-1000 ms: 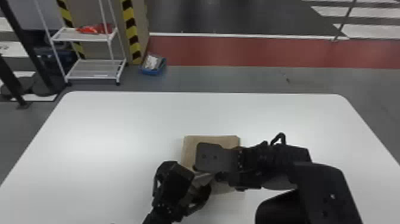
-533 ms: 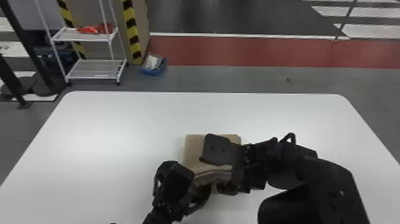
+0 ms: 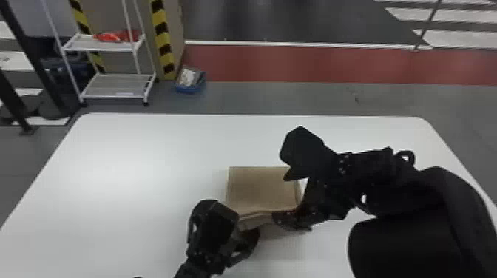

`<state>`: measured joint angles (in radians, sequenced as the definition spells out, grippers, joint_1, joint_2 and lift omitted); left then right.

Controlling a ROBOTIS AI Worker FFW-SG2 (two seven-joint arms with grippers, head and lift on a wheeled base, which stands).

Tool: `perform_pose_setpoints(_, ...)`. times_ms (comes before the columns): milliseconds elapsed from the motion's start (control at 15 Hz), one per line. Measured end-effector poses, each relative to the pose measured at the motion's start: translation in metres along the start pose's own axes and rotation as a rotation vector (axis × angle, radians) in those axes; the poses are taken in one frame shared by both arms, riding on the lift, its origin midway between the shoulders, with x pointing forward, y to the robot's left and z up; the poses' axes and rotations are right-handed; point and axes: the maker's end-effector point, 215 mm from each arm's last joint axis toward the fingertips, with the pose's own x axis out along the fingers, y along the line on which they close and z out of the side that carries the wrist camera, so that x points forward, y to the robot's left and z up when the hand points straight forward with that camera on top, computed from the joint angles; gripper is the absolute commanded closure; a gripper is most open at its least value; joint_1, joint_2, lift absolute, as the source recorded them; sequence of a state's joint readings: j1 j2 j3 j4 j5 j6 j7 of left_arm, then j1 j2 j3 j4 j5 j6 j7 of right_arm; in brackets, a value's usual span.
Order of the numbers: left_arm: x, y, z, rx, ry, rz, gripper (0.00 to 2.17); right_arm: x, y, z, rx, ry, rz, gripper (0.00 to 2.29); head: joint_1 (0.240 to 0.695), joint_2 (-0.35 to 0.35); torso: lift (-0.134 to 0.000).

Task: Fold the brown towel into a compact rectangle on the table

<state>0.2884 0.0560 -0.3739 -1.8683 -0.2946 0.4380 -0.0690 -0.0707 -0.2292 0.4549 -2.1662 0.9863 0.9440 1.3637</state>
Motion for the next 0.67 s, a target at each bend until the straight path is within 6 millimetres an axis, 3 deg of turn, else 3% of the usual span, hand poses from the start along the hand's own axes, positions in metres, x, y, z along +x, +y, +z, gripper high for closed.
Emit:
perform_pose_setpoints(67,0.000,0.000,0.000,0.000,0.000,0.000,0.08,0.004,-0.002,-0.005,0.029,0.003,0.008,1.72,0.695,-0.043,-0.124)
perform_pose_setpoints(133,0.000,-0.001,0.000,0.000,0.001,0.000,0.08,0.008,-0.003,-0.011,0.054,0.007,0.016,1.96,0.695,-0.047,-0.124)
perform_pose_setpoints(333,-0.001,-0.001,-0.002,0.000,0.003,-0.001,0.08,0.021,-0.009,-0.029,0.097,0.033,0.011,1.96,0.695,-0.060,-0.124)
perform_pose_setpoints(667,-0.001,-0.002,-0.002,0.001,0.004,-0.003,0.08,0.029,0.005,-0.039,0.128,0.029,0.057,1.96,0.695,-0.063,-0.124)
